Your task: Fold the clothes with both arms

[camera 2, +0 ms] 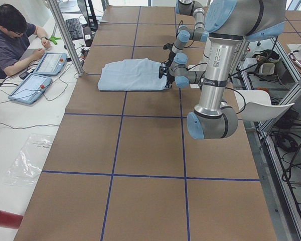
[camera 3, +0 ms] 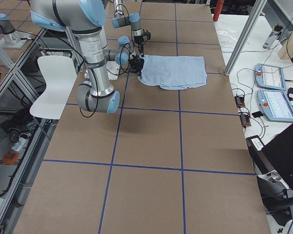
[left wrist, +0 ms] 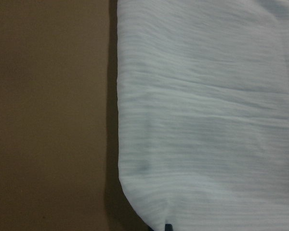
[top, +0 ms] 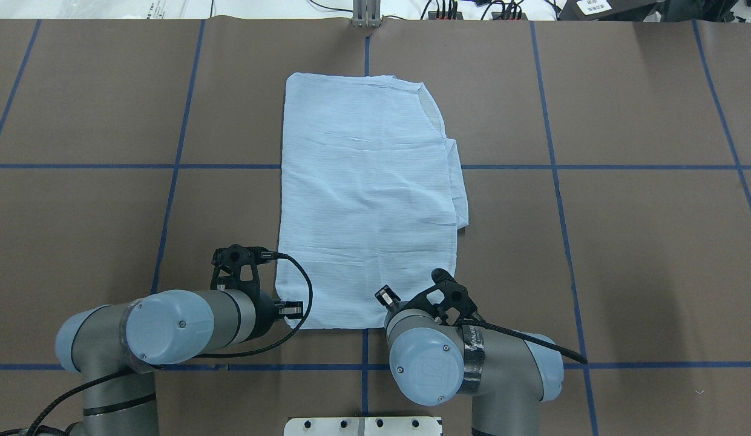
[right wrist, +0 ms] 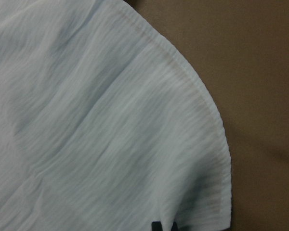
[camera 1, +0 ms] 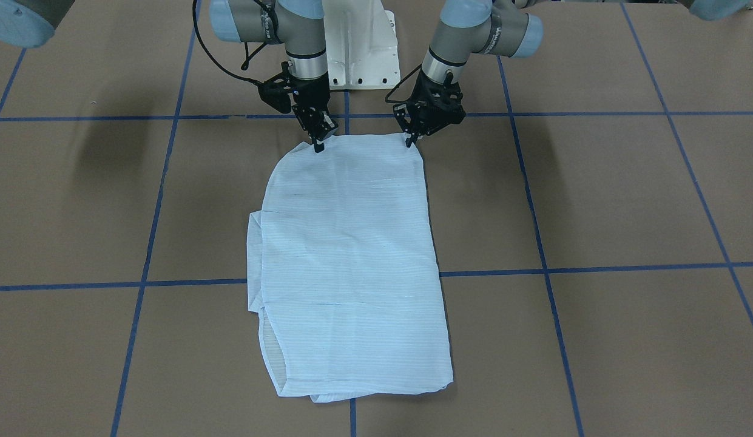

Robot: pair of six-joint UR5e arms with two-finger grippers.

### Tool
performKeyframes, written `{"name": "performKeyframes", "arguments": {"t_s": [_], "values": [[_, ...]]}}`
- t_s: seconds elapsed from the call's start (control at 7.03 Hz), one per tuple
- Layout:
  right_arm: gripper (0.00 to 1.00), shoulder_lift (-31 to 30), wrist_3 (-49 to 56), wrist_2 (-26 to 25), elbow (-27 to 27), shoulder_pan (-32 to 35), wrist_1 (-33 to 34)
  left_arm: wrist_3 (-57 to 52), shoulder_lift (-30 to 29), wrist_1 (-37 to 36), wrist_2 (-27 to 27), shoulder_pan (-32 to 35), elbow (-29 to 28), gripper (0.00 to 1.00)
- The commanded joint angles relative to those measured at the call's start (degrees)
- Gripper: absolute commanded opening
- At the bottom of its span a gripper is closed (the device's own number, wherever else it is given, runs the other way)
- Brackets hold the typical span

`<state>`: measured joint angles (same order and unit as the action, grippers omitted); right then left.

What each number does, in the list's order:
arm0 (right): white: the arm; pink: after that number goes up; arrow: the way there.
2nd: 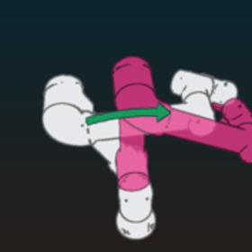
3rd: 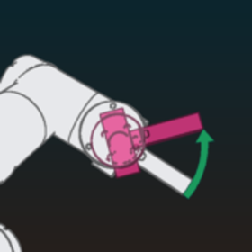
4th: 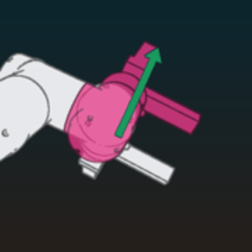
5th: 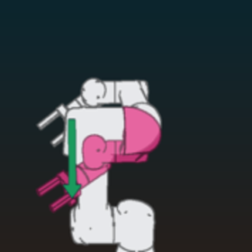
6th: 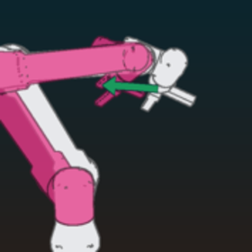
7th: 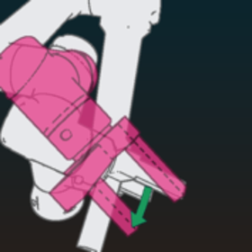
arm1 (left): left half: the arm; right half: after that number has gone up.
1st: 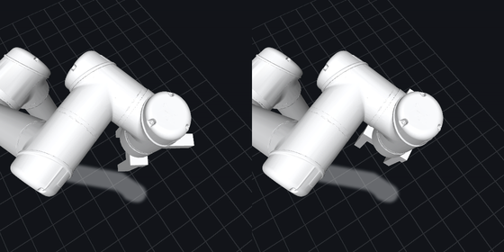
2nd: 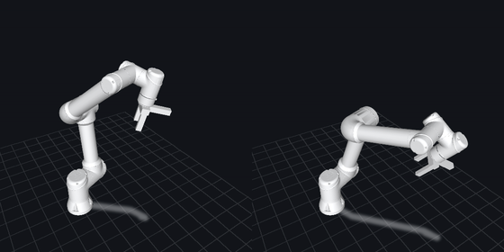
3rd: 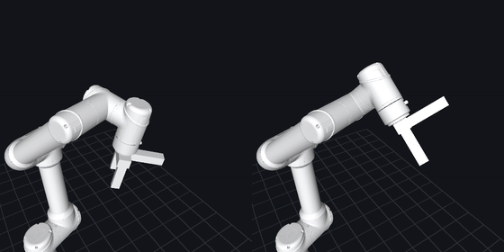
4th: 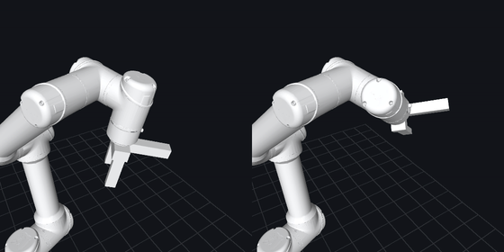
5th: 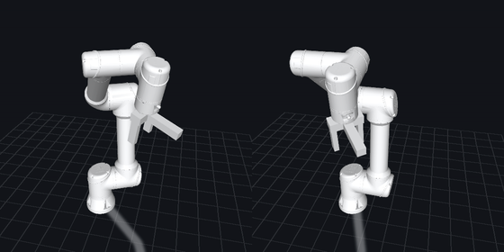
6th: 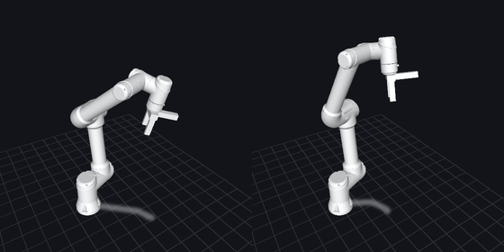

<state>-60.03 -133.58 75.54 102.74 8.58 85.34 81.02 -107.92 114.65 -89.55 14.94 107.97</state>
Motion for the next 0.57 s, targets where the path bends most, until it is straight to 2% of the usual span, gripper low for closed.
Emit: {"name": "performKeyframes", "arguments": {"t_s": [0.0,0.14,0.28,0.43], "values": [[0.0,0.0,0.0,-0.7,1.5,0.5,0.2,-0.6,-0.1,-0.6,-0.4,0.1,2.0,0.0],[0.0,-1.0,0.5,-0.7,6.3,0.9,1.0,-0.6,-0.3,-4.1,-1.4,0.1,5.2,0.0],[0.0,-1.9,0.5,-0.6,11.6,1.1,4.9,-0.6,-0.2,-8.2,-3.1,0.1,10.3,0.0],[0.0,-1.8,0.3,-0.5,19.2,-0.4,13.5,-0.3,-0.2,-13.4,-3.4,0.0,16.2,0.0]]}}
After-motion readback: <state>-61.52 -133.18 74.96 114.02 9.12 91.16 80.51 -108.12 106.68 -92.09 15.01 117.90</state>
